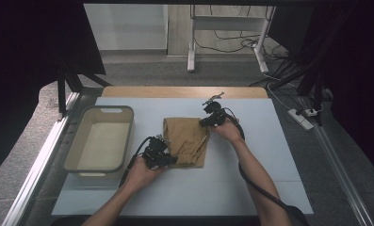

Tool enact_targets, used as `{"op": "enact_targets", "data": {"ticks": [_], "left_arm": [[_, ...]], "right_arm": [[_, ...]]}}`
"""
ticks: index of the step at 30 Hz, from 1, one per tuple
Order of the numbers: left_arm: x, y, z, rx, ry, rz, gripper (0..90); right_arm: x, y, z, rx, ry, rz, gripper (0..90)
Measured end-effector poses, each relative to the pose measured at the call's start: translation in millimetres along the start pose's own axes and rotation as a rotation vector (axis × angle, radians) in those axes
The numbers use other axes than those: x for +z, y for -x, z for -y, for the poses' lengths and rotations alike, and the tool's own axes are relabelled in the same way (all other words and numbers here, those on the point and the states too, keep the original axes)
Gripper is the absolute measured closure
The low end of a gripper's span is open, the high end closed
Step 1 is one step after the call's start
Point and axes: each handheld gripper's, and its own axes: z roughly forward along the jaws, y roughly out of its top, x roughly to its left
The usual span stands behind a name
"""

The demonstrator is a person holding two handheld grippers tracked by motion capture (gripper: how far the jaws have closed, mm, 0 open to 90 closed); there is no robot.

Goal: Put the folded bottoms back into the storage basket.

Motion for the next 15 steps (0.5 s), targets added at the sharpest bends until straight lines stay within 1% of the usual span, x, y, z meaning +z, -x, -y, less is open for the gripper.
{"op": "enact_targets", "data": {"ticks": [2, 4, 7, 10, 11, 15], "left_arm": [[-0.1, 0.3, 0.0, 0.002, 0.001, -0.002, 72.7], [-0.2, 1.6, 0.2, 0.016, 0.006, -0.011, 73.2], [-1.3, 4.1, -1.5, 0.025, 0.003, -0.028, 74.1], [-4.3, 4.2, -3.3, 0.028, 0.013, -0.024, 74.9], [-5.7, 4.0, -3.8, 0.03, 0.017, -0.023, 75.1], [-12.8, 4.6, -6.4, 0.032, 0.037, -0.02, 75.3]], "right_arm": [[0.0, -3.9, -2.0, -0.026, -0.011, 0.023, 82.8], [-0.2, -5.1, -3.2, -0.039, -0.015, 0.032, 83.1], [-0.7, -4.9, -3.4, -0.039, -0.015, 0.031, 83.4], [-3.0, -5.2, -4.2, -0.034, -0.006, 0.027, 83.5], [-4.2, -5.3, -4.8, -0.039, -0.007, 0.028, 83.4], [-11.2, -8.3, -7.2, -0.06, 0.019, 0.032, 83.4]]}}
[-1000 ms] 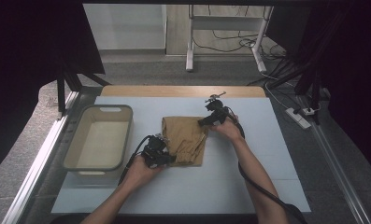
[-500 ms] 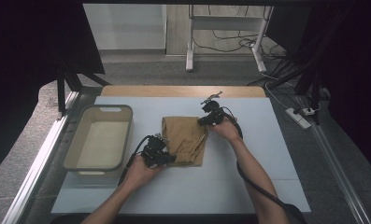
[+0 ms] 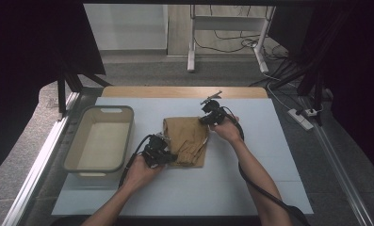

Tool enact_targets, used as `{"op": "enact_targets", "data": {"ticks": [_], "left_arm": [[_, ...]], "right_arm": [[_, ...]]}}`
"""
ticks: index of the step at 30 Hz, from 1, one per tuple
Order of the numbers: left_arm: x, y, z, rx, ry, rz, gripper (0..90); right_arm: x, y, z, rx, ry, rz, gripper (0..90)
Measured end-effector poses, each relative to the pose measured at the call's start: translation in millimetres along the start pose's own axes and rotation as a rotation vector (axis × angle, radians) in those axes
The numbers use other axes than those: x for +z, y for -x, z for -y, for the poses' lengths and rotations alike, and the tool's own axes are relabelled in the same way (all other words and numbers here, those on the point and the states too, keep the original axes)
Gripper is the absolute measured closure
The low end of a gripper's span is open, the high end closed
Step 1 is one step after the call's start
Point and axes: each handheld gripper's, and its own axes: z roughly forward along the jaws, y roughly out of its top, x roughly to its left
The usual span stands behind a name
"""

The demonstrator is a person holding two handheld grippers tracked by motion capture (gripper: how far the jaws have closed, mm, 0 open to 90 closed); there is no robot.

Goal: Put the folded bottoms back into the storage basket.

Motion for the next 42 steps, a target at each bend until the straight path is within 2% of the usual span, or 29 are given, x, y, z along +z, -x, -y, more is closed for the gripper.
{"op": "enact_targets", "data": {"ticks": [8, 13, 24, 31, 42], "left_arm": [[-15.3, 3.2, -5.4, 0.022, 0.036, -0.023, 75.5], [-24.4, 4.8, -7.6, 0.029, 0.057, -0.035, 75.5], [-46.0, 6.5, -12.1, 0.03, 0.101, -0.035, 75.5], [-61.8, 4.2, -12.9, 0.025, 0.119, -0.036, 75.6], [-87.5, -3.1, -9.5, 0.022, 0.141, -0.04, 75.7]], "right_arm": [[-19.9, -2.0, -7.8, -0.008, 0.071, -0.021, 83.4], [-30.9, -3.6, -11.5, -0.019, 0.093, -0.023, 83.5], [-56.4, -4.1, -17.0, -0.012, 0.154, -0.037, 83.5], [-58.9, -8.0, -21.2, -0.007, 0.161, -0.05, 83.5], [-66.6, -26.0, -35.7, -0.054, 0.191, -0.05, 83.5]]}}
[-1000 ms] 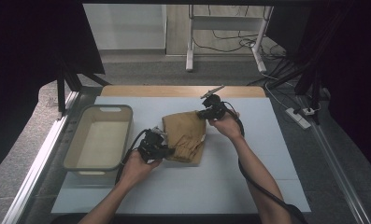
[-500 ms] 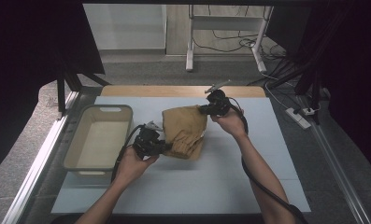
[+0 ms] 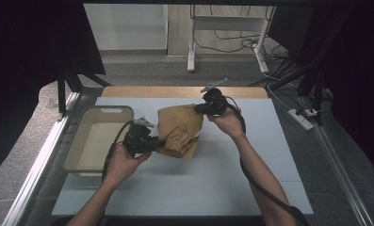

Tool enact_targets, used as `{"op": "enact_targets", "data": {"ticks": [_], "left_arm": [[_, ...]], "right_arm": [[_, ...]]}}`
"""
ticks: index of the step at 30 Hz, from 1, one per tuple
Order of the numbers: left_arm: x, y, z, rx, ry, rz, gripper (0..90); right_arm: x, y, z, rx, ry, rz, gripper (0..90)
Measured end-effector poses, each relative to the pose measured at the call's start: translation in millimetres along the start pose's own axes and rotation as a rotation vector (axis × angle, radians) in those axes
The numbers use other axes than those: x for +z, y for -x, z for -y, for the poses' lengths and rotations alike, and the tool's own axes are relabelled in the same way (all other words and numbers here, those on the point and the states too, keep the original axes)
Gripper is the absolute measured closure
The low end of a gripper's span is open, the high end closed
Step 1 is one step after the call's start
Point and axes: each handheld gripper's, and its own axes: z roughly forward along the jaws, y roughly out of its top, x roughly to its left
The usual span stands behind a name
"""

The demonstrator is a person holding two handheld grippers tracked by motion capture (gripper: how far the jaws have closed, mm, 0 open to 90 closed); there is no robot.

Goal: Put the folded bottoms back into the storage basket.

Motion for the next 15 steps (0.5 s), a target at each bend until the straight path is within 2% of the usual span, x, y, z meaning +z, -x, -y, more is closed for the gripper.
{"op": "enact_targets", "data": {"ticks": [6, 15], "left_arm": [[-14.8, -3.4, 0.5, 0.012, -0.01, -0.011, 75.7], [-40.6, -12.1, 6.2, 0.008, 0.006, -0.035, 75.8]], "right_arm": [[0.0, -10.2, -10.9, -0.026, 0.007, -0.004, 83.5], [3.7, -24.2, -28.7, -0.053, 0.024, -0.013, 83.5]]}}
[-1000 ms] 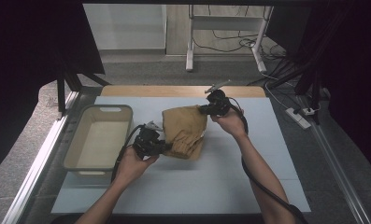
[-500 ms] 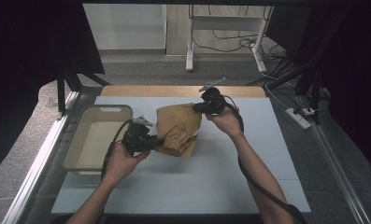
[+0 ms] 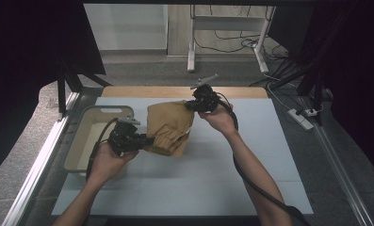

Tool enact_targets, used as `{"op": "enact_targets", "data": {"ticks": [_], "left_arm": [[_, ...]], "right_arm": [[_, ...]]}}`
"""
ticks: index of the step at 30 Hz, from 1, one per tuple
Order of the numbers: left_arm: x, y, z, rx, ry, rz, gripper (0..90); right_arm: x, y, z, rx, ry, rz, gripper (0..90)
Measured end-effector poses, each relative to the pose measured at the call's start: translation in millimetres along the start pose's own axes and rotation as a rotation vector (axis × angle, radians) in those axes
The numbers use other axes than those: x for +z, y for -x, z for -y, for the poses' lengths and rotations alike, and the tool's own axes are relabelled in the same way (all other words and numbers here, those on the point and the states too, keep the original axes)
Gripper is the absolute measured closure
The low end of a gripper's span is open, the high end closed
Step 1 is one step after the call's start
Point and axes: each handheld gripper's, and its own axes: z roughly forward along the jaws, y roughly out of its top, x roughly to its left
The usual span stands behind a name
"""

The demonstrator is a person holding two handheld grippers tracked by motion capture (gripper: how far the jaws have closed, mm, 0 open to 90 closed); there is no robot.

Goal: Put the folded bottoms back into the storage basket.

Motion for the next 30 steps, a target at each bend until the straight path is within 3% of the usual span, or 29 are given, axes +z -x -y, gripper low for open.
{"op": "enact_targets", "data": {"ticks": [7, 19, 30], "left_arm": [[-20.1, -10.5, 4.8, -0.012, 0.017, -0.018, 75.7], [-49.4, -24.0, 18.6, -0.032, 0.024, -0.058, 75.7], [-72.5, -39.1, 33.9, -0.061, 0.019, -0.096, 75.8]], "right_arm": [[6.4, -8.4, -15.9, -0.01, 0.014, -0.014, 83.5], [25.9, -29.0, -38.2, -0.067, 0.022, -0.032, 83.5], [45.3, -47.2, -55.1, -0.073, 0.039, -0.062, 83.5]]}}
